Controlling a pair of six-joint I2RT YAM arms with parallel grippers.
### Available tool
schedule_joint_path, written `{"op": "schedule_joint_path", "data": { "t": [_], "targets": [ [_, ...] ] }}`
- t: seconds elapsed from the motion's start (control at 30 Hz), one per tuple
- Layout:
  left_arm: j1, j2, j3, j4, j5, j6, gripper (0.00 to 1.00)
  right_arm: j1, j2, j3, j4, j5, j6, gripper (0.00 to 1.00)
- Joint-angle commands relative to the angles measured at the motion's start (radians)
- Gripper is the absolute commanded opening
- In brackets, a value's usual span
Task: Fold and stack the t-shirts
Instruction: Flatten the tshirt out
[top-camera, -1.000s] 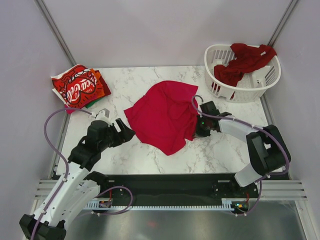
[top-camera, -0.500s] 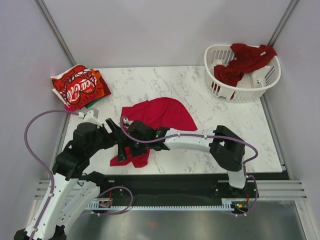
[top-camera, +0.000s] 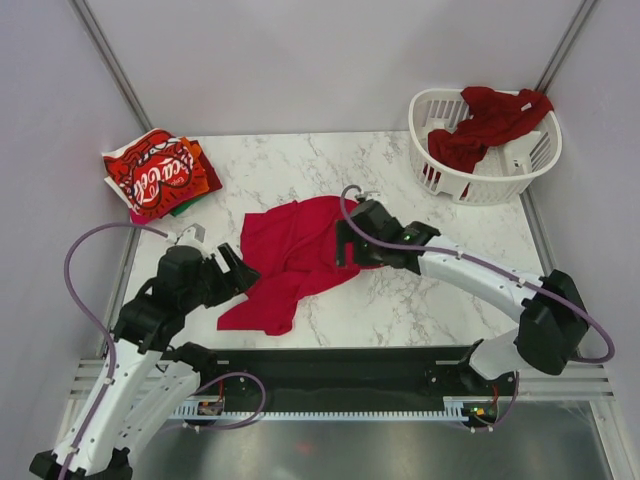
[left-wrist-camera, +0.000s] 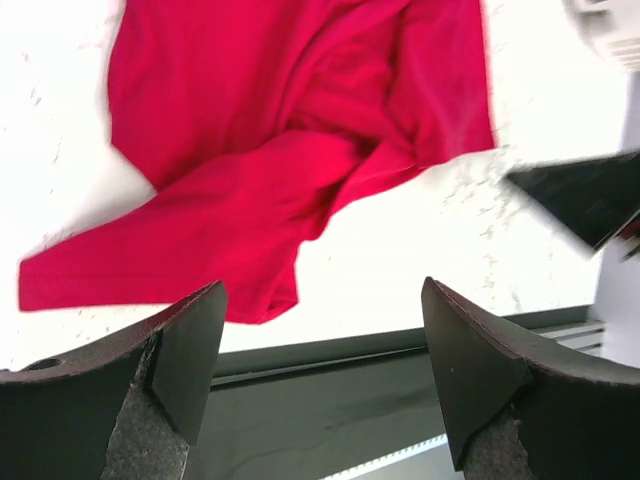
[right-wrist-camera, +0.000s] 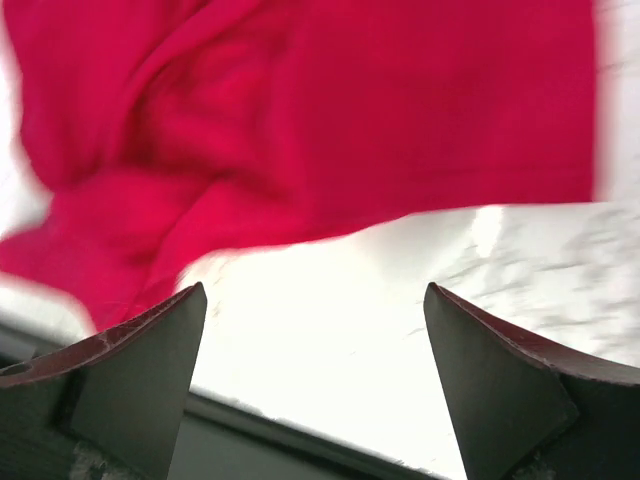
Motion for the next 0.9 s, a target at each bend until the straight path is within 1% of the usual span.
{"op": "schedule_joint_path", "data": {
  "t": [0.0,0.07,0.13,0.27,0.33,0.5,0.57,0.6,0.63,0.7,0.73,0.77,0.8,0.83,0.87],
  "targets": [
    [0.002,0.063,-0.032,-0.027,-0.035,-0.048,0.86,-0.090,0.018,-0.032,0.006,0.046,-0.067,0.98],
    [0.002,0.074,-0.048,-0.014,-0.035,-0.062,0.86,-0.121,0.063,0.005,0.014,0.047,-0.092,0.98],
    [0.002,0.080,-0.062,0.008,-0.035,-0.076,0.86,-0.136,0.144,0.057,0.017,0.038,-0.119,0.98],
    [0.001,0.086,-0.092,0.022,-0.035,-0.087,0.86,-0.169,0.255,0.103,0.028,0.003,-0.135,0.98],
    [0.001,0.085,-0.100,0.030,-0.014,-0.090,0.86,-0.169,0.278,0.115,0.042,-0.043,-0.145,0.98],
    [0.001,0.088,-0.106,0.050,-0.026,-0.085,0.86,-0.167,0.348,0.135,0.088,-0.128,-0.176,0.98],
    [0.001,0.096,-0.109,0.055,-0.026,-0.085,0.86,-0.167,0.364,0.140,0.106,-0.140,-0.199,0.94],
    [0.001,0.103,-0.112,0.056,-0.026,-0.085,0.86,-0.167,0.371,0.143,0.108,-0.136,-0.208,0.89],
    [0.001,0.106,-0.115,0.059,-0.024,-0.087,0.86,-0.169,0.378,0.154,0.106,-0.129,-0.214,0.72],
    [0.001,0.109,-0.118,0.064,-0.024,-0.085,0.86,-0.173,0.393,0.164,0.106,-0.106,-0.234,0.48],
    [0.001,0.109,-0.118,0.065,-0.024,-0.085,0.86,-0.179,0.397,0.172,0.106,-0.102,-0.239,0.26],
    [0.001,0.106,-0.118,0.065,-0.026,-0.085,0.86,-0.196,0.404,0.177,0.106,-0.112,-0.247,0.14],
    [0.001,0.105,-0.118,0.068,-0.026,-0.085,0.86,-0.205,0.404,0.181,0.106,-0.117,-0.248,0.04],
    [0.001,0.102,-0.121,0.068,-0.026,-0.085,0.86,-0.216,0.402,0.190,0.105,-0.117,-0.251,0.00],
    [0.001,0.102,-0.121,0.068,-0.026,-0.085,0.86,-0.239,0.392,0.198,0.097,-0.123,-0.254,0.00]
  ]
}}
